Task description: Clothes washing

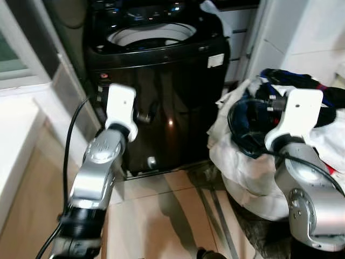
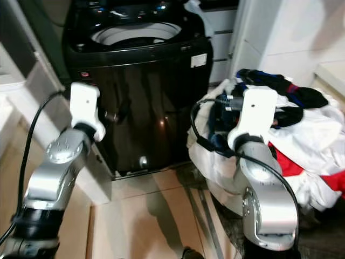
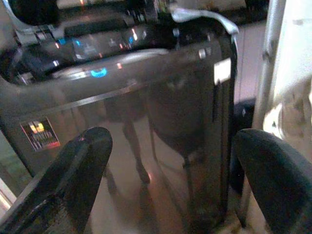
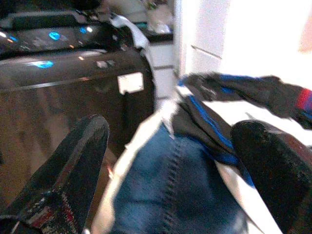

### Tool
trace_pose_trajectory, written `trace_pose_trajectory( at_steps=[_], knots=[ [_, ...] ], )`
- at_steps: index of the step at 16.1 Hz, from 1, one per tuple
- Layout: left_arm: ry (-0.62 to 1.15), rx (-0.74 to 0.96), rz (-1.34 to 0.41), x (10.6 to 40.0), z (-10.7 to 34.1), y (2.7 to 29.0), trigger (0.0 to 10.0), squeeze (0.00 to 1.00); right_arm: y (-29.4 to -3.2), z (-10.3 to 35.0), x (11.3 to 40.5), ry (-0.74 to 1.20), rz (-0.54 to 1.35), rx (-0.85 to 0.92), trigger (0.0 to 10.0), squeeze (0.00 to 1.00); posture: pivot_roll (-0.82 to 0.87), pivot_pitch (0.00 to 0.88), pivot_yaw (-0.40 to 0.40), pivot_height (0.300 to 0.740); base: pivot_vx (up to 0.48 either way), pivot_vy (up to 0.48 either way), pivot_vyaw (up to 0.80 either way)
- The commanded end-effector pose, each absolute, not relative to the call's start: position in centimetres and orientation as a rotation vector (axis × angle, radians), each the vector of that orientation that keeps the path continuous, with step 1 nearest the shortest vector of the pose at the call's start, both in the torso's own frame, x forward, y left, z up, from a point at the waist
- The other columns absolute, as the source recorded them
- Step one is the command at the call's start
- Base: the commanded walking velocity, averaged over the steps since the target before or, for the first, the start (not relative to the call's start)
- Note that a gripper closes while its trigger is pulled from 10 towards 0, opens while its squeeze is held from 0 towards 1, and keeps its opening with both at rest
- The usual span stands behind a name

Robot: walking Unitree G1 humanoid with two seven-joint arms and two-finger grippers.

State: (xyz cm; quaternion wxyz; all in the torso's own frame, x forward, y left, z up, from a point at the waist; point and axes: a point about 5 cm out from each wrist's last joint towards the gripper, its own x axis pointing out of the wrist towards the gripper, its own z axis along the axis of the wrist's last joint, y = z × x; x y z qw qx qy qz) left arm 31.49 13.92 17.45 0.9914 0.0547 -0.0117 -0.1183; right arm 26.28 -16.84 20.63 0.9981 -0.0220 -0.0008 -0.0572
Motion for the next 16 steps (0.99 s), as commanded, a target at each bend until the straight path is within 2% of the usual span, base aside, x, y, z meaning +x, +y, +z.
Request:
trace_pose_trajectory(
  at_steps=[1,3,6,10,12,14,16],
  knots=[
    [-0.069,0.113,-0.225,31.5,18.7,14.3,10.0,0.0,-16.9,21.3,26.2,-0.025,-0.124,-0.04,10.0,0.0,-0.04,0.0,0.076,0.74,0.0,0.0,-0.8],
    [-0.09,0.117,-0.211,31.8,19.0,14.3,10.0,0.0,-16.9,22.0,26.6,-0.046,-0.13,-0.04,10.0,0.0,-0.05,0.0,0.074,0.74,0.0,0.135,-0.8],
    [-0.119,0.111,-0.241,32.3,19.9,12.9,10.0,0.0,-16.8,22.7,27.0,-0.062,-0.126,-0.038,10.0,0.0,-0.06,0.0,0.065,0.74,0.0,0.349,-0.8],
    [-0.118,0.115,-0.25,32.6,19.9,12.7,10.0,0.0,-16.9,22.6,27.0,-0.05,-0.149,-0.015,10.0,0.0,-0.07,0.0,0.074,0.74,0.0,0.359,-0.8],
    [-0.128,0.182,-0.272,32.9,20.0,12.3,10.0,0.0,-16.7,22.5,27.0,-0.038,-0.148,-0.015,10.0,0.0,-0.07,0.0,0.075,0.74,0.0,-0.24,-0.79],
    [-0.095,0.135,-0.246,33.2,19.7,12.4,10.0,0.0,-16.1,22.2,27.0,-0.012,-0.11,-0.055,10.0,0.0,-0.08,0.0,0.08,0.74,0.0,-0.48,0.0],
    [-0.085,0.077,-0.237,33.3,19.7,12.4,10.0,0.0,-15.8,21.9,27.2,0.01,-0.075,-0.077,10.0,0.0,-0.08,0.0,0.075,0.74,0.0,0.0,0.0]
  ],
)
